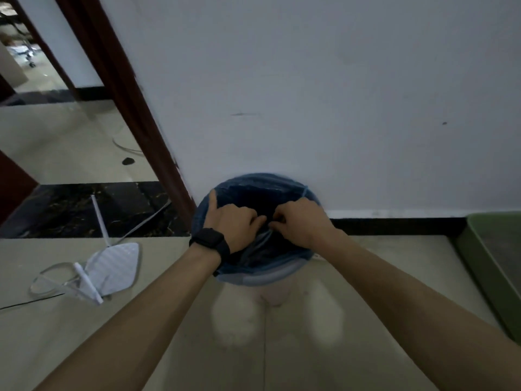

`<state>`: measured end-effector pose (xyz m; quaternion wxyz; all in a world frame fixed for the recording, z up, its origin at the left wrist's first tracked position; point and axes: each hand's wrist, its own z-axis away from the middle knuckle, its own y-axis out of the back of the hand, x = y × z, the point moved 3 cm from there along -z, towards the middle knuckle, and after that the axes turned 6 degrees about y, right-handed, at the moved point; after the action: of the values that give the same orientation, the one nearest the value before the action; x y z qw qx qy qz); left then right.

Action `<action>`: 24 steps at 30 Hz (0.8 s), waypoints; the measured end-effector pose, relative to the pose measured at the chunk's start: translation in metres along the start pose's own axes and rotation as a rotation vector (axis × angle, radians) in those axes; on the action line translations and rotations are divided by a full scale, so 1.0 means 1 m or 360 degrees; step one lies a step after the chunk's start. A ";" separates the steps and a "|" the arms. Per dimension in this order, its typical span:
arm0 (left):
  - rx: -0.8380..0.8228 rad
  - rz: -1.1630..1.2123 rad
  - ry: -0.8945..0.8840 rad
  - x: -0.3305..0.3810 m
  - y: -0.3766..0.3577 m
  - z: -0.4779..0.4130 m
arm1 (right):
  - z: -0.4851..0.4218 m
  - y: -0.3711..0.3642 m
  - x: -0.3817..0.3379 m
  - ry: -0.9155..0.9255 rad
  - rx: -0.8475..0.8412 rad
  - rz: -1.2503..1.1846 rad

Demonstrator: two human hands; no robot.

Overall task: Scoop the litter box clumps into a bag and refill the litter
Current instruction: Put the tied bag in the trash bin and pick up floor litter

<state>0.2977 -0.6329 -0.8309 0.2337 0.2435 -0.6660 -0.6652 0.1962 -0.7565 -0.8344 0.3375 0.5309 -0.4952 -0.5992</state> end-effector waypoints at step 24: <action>-0.0691 0.0601 -0.0932 0.313 -0.267 0.156 | 0.422 -0.170 0.223 -0.1474 0.0059 -0.0503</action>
<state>-0.0390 -0.7103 -1.1031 0.1982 -0.1377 -0.5815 -0.7769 -0.2393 -0.8166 -1.0858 -0.0228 0.2831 -0.5171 -0.8074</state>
